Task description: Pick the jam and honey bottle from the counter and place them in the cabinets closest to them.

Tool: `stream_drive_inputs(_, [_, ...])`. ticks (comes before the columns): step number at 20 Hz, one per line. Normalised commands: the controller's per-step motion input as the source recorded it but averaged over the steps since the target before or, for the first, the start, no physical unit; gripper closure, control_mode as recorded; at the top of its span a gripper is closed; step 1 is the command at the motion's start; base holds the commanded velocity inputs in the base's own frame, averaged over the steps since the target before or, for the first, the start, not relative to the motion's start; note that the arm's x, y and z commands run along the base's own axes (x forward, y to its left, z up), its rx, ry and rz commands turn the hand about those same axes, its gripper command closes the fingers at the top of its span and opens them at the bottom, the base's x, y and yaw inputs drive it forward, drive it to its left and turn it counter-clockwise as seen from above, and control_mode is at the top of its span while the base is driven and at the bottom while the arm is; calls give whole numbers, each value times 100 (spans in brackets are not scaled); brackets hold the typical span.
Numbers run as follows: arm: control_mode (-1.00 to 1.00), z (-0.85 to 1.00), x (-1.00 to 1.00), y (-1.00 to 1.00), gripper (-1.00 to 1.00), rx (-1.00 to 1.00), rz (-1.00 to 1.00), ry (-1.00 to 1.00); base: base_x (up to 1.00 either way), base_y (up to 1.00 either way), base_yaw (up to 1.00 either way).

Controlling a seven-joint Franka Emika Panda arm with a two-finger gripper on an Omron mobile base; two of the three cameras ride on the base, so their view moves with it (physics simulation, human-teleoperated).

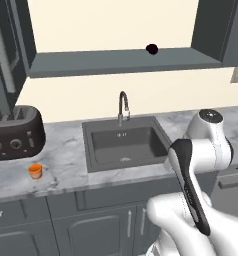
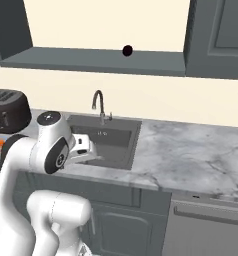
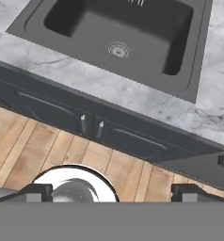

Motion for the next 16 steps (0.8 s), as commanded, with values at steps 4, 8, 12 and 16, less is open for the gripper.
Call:
stream_drive_inputs(4, [100, 0, 0, 0, -100, 0, 0, 0, -29, 73, 0])
stream_drive_inputs(8, [100, 0, 0, 0, -100, 0, 0, 0, -33, 78, 0])
stream_drive_inputs(12, [100, 0, 0, 0, -100, 0, 0, 0, -35, 78, 0])
stream_drive_inputs(16, [100, 0, 0, 0, -100, 0, 0, 0, -33, 81, 0])
